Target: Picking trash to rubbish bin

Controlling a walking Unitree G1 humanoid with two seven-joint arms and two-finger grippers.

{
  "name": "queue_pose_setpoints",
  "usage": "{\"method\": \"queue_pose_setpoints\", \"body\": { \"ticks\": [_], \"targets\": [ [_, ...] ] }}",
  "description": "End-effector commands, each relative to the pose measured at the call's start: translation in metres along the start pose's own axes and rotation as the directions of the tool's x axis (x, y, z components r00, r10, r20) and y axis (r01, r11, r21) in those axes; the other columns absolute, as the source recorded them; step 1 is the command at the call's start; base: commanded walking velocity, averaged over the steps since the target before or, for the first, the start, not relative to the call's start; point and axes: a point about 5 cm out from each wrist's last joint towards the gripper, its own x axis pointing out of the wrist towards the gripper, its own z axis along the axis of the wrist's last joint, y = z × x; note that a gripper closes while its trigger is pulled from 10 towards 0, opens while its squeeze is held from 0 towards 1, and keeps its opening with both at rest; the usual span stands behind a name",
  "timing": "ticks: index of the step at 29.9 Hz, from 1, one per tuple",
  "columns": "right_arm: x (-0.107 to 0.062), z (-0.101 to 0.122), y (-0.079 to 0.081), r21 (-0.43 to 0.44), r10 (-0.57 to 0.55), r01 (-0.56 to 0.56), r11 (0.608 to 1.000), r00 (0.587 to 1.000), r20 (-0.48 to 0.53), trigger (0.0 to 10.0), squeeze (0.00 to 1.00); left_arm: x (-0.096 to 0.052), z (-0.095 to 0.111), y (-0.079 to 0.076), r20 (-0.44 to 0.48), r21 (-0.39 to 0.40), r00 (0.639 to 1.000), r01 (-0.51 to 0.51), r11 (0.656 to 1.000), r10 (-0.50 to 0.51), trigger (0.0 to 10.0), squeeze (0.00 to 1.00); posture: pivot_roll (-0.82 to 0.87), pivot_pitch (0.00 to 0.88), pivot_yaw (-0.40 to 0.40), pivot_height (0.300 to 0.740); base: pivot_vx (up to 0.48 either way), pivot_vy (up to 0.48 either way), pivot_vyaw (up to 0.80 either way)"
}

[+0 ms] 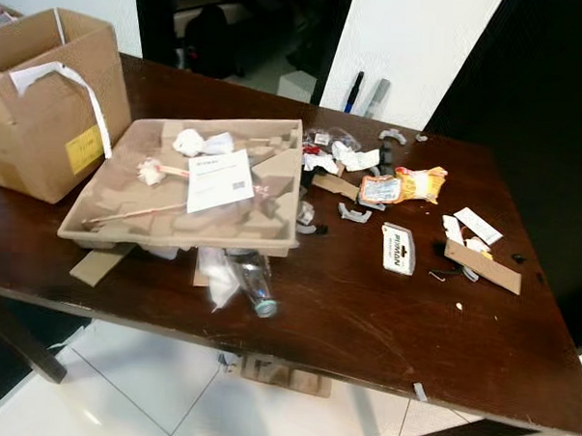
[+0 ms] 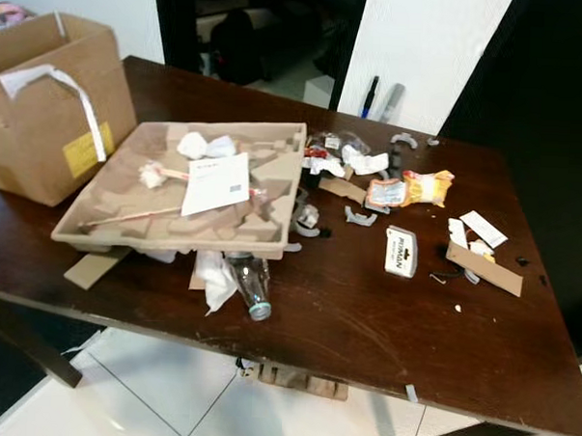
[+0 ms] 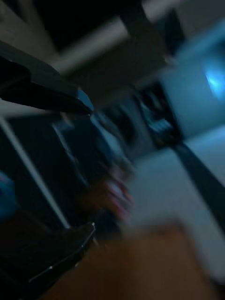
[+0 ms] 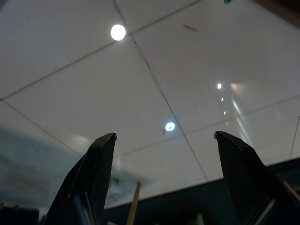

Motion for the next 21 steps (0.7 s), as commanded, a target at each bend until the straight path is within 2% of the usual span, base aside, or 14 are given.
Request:
{"method": "queue_pose_setpoints", "body": {
  "ticks": [1,2,3,4,5,6,7,10,13,14,17,18,19,21],
  "targets": [
    [0.001,-0.008,0.003,0.012,0.007,-0.007,1.0,1.0,-0.021,10.0,0.0,0.005,0.02,-0.023,0.086,-0.043,0.986,0.147,0.988,-0.143,10.0,0.0,0.24,0.116,-0.103,0.74,0.0,0.0,0.0],
    [0.002,-0.009,0.004,0.013,0.008,-0.008,1.0,1.0,-0.024,10.0,0.0,0.005,0.028,-0.036,0.118,-0.077,0.97,0.222,0.972,-0.212,10.0,0.0,0.23,0.117,-0.101,0.74,0.0,0.0,0.0],
    [0.002,-0.012,0.005,0.016,0.009,-0.008,1.0,1.0,-0.028,10.0,0.0,0.001,0.041,-0.062,0.157,-0.137,0.923,0.371,0.918,-0.35,10.0,0.0,0.23,0.118,-0.099,0.74,0.0,0.0,0.0],
    [0.002,-0.012,0.005,0.016,0.009,-0.008,1.0,1.0,-0.028,10.0,0.0,0.001,0.041,-0.062,0.157,-0.137,0.923,0.371,0.918,-0.35,10.0,0.0,0.23,0.118,-0.099,0.74,0.0,0.0,0.0],
    [0.002,-0.012,0.005,0.017,0.009,-0.009,1.0,1.0,-0.028,10.0,0.0,-0.004,0.046,-0.075,0.171,-0.159,0.889,0.45,0.879,-0.424,10.0,0.0,0.23,0.118,-0.098,0.74,0.0,0.0,0.0],
    [0.003,-0.013,0.006,0.02,0.009,-0.008,1.0,1.0,-0.03,10.0,0.0,-0.019,0.058,-0.103,0.207,-0.174,0.77,0.636,0.751,-0.604,10.0,0.0,0.22,0.118,-0.097,0.74,0.0,0.0,0.0],
    [0.003,-0.013,0.006,0.02,0.009,-0.008,1.0,1.0,-0.03,10.0,0.0,-0.019,0.058,-0.103,0.207,-0.174,0.77,0.636,0.751,-0.604,10.0,0.0,0.22,0.118,-0.097,0.74,0.0,0.0,0.0],
    [0.003,-0.014,0.007,0.023,0.009,-0.008,1.0,1.0,-0.029,10.0,0.0,-0.036,0.073,-0.127,0.256,-0.173,0.616,0.787,0.592,-0.745,10.0,0.0,0.22,0.119,-0.095,0.74,0.0,0.0,0.0],
    [0.003,-0.014,0.009,0.024,0.01,-0.009,1.0,1.0,-0.028,10.0,0.0,-0.042,0.08,-0.135,0.268,-0.167,0.544,0.839,0.518,-0.795,10.0,0.0,0.22,0.12,-0.095,0.74,0.0,0.0,0.0],
    [0.003,-0.014,0.009,0.024,0.01,-0.009,1.0,1.0,-0.028,10.0,0.0,-0.042,0.08,-0.135,0.268,-0.167,0.544,0.839,0.518,-0.795,10.0,0.0,0.22,0.12,-0.095,0.74,0.0,0.0,0.0],
    [0.004,-0.014,0.009,0.025,0.011,-0.01,1.0,1.0,-0.027,10.0,0.0,-0.044,0.082,-0.137,0.257,-0.147,0.507,0.862,0.485,-0.823,10.0,0.0,0.22,0.12,-0.094,0.74,0.0,0.0,0.0],
    [0.004,-0.015,0.011,0.022,0.011,-0.011,1.0,1.0,-0.028,10.0,0.0,-0.051,0.085,-0.14,0.225,-0.106,0.427,0.904,0.414,-0.876,10.0,0.0,0.22,0.122,-0.093,0.74,0.0,0.0,0.0],
    [0.004,-0.015,0.011,0.02,0.011,-0.011,1.0,1.0,-0.029,10.0,0.0,-0.054,0.086,-0.141,0.208,-0.086,0.393,0.919,0.384,-0.896,10.0,0.0,0.22,0.122,-0.093,0.74,0.0,0.0,0.0],
    [0.004,-0.015,0.011,0.018,0.011,-0.011,1.0,1.0,-0.029,10.0,0.0,-0.059,0.087,-0.143,0.163,-0.025,0.35,0.936,0.351,-0.922,10.0,0.0,0.22,0.122,-0.093,0.74,0.0,0.0,0.0]
  ]
}}
